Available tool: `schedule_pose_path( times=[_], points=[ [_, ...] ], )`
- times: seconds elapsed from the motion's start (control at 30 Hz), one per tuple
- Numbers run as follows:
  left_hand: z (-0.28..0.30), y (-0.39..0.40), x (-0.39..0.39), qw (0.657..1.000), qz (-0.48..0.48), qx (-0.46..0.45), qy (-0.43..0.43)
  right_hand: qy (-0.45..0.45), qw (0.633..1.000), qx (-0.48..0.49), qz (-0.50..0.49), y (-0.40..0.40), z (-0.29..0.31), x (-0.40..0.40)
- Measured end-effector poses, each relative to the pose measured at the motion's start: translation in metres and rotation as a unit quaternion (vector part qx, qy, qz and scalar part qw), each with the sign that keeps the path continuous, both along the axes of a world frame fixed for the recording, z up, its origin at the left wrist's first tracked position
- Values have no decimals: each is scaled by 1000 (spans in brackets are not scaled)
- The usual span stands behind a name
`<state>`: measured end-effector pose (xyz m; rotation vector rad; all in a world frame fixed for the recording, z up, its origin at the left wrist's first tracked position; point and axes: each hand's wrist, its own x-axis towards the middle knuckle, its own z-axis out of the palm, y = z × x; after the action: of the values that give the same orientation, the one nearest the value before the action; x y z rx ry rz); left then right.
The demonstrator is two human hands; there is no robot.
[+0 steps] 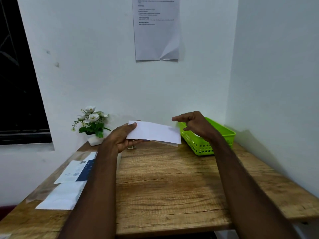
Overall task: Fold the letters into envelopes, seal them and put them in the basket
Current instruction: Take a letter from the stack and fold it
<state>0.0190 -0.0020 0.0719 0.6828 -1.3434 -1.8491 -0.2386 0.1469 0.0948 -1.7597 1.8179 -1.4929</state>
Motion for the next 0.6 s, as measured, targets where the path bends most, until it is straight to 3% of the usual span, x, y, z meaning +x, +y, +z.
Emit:
schedule_pose_path(
  times=[0.2,0.3,0.6],
  points=[
    [7,10,-3,990,3,-116,-79,-7,996,-89,-31,-18,-8,32],
    [9,19,-8,984,-6,-150,-94,52,997,-42,-27,-23,-11,53],
    [6,19,-18,969,47,-211,-119,59,998,23,10,-25,-15,80]
  ],
)
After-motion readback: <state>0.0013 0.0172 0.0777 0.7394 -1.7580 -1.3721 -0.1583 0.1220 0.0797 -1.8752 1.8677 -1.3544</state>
